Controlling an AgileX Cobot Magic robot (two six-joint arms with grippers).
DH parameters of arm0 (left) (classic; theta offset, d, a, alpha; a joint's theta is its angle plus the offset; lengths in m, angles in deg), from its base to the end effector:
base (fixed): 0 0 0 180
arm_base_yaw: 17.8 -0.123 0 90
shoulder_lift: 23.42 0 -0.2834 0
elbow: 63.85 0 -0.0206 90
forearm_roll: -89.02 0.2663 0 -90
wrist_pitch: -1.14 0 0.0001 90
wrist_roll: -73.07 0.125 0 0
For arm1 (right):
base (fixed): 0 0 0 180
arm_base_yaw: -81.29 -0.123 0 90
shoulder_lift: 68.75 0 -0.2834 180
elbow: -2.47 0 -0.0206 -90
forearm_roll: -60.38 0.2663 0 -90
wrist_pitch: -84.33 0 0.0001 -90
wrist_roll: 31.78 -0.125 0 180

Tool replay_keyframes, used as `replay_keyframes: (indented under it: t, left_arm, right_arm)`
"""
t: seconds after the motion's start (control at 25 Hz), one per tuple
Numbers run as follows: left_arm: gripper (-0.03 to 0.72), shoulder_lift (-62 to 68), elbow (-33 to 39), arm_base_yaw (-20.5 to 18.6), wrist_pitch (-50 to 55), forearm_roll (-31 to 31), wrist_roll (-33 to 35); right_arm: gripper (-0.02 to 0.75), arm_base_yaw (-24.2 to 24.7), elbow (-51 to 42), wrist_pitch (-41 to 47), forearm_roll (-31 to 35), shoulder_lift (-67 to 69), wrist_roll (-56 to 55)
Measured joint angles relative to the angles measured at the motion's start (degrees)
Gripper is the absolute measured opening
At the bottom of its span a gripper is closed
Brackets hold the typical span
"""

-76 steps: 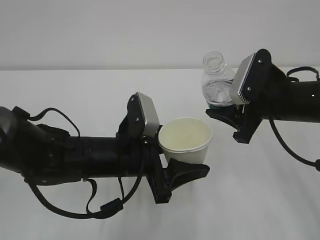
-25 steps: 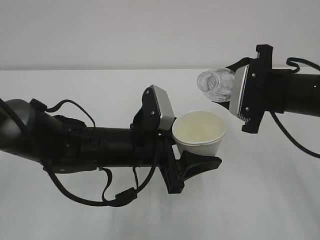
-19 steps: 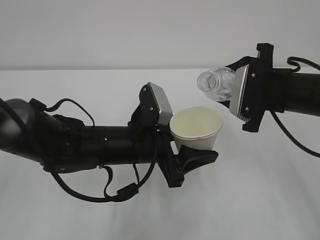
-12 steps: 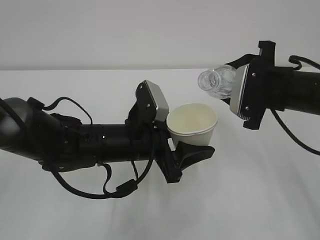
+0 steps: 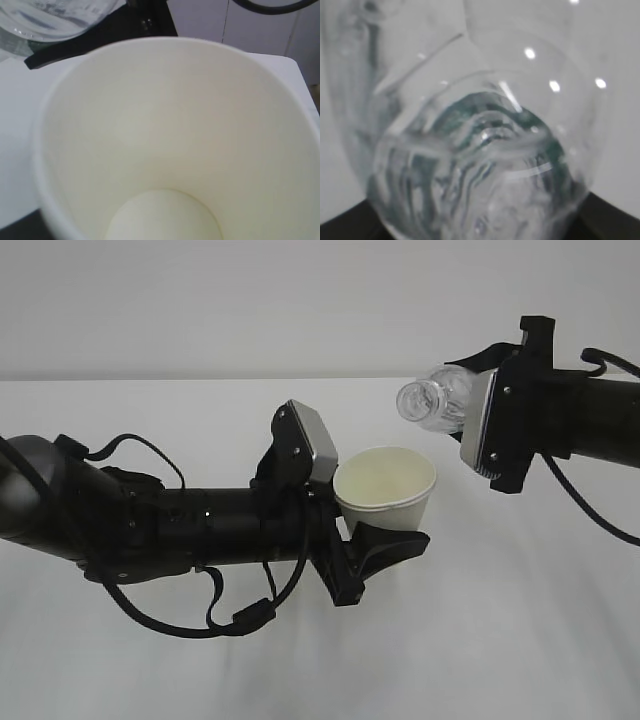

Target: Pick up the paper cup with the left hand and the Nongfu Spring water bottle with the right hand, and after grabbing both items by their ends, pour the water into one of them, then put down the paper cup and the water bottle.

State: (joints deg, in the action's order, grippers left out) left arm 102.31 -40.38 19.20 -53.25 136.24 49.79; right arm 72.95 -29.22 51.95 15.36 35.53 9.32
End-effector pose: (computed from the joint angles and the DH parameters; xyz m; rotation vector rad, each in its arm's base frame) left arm 0.2875 -0.3100 0.1076 1.1386 1.5095 -0.9262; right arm 0.3663 0.1015 0.1774 -1.5459 1.1903 -0.4722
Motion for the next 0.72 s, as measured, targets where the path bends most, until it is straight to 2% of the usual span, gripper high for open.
replay_keyframes:
  t: [0.72]
  left_arm:
    - [0.453,0.00,0.00,0.00,-1.26,1.12,0.00]
  right_arm:
    - [0.466,0.00,0.00,-2.19,2.42,0.00,6.08]
